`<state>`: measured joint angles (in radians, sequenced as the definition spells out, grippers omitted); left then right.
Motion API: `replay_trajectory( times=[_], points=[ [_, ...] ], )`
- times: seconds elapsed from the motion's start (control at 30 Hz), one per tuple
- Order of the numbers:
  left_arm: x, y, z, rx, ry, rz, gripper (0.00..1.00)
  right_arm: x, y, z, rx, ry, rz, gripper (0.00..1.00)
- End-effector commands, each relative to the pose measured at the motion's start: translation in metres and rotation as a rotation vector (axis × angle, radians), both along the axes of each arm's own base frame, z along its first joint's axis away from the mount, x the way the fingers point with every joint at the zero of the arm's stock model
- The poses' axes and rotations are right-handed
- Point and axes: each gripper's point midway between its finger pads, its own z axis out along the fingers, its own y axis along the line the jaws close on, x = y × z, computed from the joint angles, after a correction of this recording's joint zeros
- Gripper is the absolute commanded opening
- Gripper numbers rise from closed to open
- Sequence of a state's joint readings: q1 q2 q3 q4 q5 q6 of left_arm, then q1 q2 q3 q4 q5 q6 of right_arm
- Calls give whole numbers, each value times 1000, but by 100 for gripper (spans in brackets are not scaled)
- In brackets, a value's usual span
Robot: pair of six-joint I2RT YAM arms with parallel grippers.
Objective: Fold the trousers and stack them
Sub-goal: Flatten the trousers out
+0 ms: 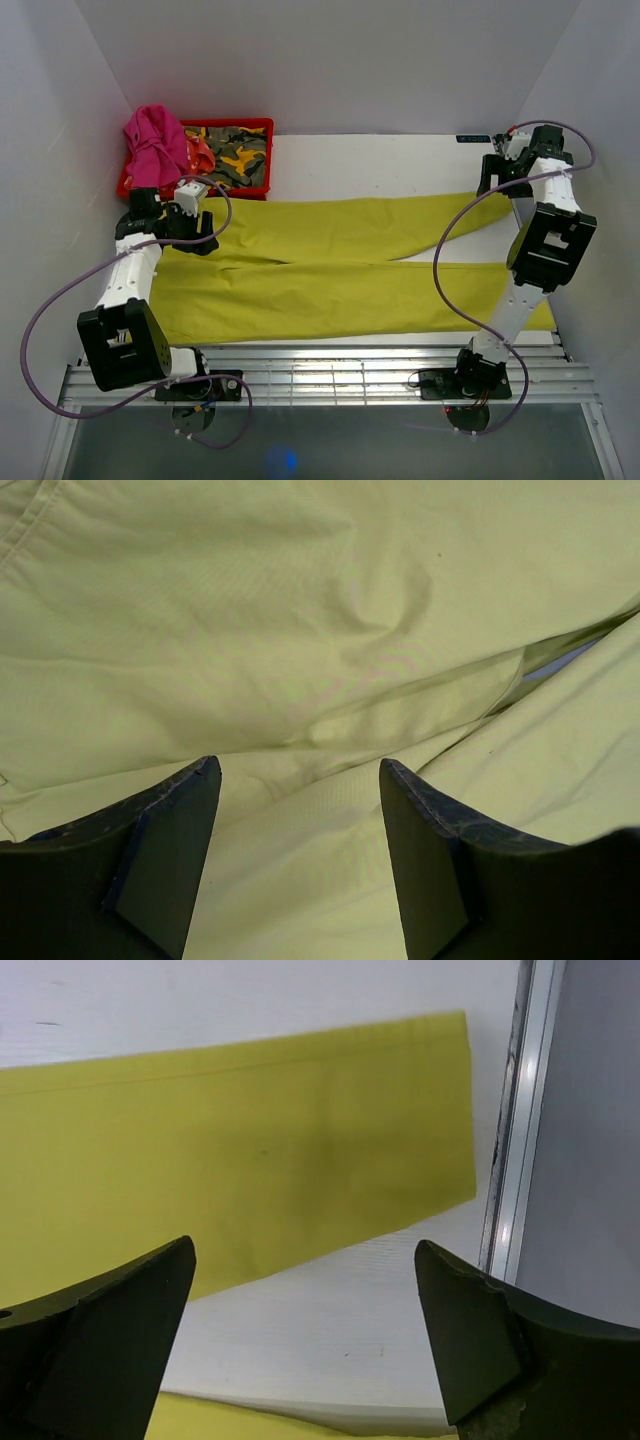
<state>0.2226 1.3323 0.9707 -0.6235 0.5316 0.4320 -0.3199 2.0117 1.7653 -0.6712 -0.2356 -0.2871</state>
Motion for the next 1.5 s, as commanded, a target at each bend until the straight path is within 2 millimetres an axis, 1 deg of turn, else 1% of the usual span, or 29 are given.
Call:
replay_trajectory(
  times=[0.0,0.23,0.33,0.37,0.4,0.47,0.5,0.57,0.6,0.63,0.67,0.7,0.8,0.83,0.87,0.93,0.97,1.0,1.03,1.07,1.1,1.13,1.17,1.2,1.3,1.37,1.4,1.43,1.47],
  points=[
    [0,-3,13,-12,-47,-7,75,-8,-40,-41,-71,114,-182,96],
    [2,-1,13,-4,-45,-3,75,-8,-60,-79,-103,159,-298,94],
    [4,0,14,-2,-45,-3,75,-5,-51,-95,-40,173,-280,89],
    [4,1,13,1,-45,0,75,-3,-46,-98,-7,173,-269,83],
    [5,1,13,2,-44,1,75,1,-29,-101,76,164,-223,69],
    [5,1,14,6,-45,2,75,3,-13,-99,167,152,-186,58],
    [5,2,14,9,-46,4,75,8,2,-88,244,119,-150,42],
    [3,2,12,12,-43,2,75,5,19,-80,317,87,-116,29],
    [3,2,12,11,-41,2,75,12,26,-54,342,6,-89,15],
    [2,2,12,13,-43,2,75,12,34,-44,361,-23,-64,8],
    [1,2,11,14,-43,-1,75,8,45,-39,380,-32,-42,8],
    [1,1,11,13,-43,-2,75,10,54,-14,392,-98,-11,8],
    [1,1,12,11,-48,-6,75,1,87,16,387,-170,61,8],
    [1,1,12,12,-48,-5,75,2,94,22,365,-196,76,8],
    [1,1,12,9,-47,-4,75,0,115,27,347,-210,121,8],
    [2,0,12,6,-46,-6,75,-7,133,34,279,-251,146,8],
    [2,0,12,4,-45,-6,75,-11,158,35,249,-258,206,8],
    [2,0,12,3,-45,-5,75,-13,162,38,183,-271,195,8],
    [2,1,12,7,-45,-2,75,-18,170,32,146,-259,202,8],
    [1,1,11,6,-42,-2,75,-23,201,31,123,-266,276,8],
    [1,0,11,6,-41,-5,75,-27,210,30,93,-272,289,8],
    [1,0,10,8,-40,-5,75,-33,220,21,76,-256,305,8],
    [0,0,10,8,-38,-5,75,-41,245,17,68,-246,366,8],
    [0,0,10,8,-37,-5,75,-47,255,5,57,-215,384,8],
    [0,0,10,6,-36,-6,75,-75,301,-21,103,-127,500,8],
    [-1,0,8,7,-32,-8,75,-93,333,-25,153,-98,586,8],
    [-1,1,8,9,-33,-8,75,-105,352,-23,210,-81,653,9],
    [-1,0,8,8,-30,-8,75,-112,364,-21,236,-73,694,16],
    [-1,0,7,9,-29,-11,76,-119,382,-12,258,-82,751,29]
  ],
)
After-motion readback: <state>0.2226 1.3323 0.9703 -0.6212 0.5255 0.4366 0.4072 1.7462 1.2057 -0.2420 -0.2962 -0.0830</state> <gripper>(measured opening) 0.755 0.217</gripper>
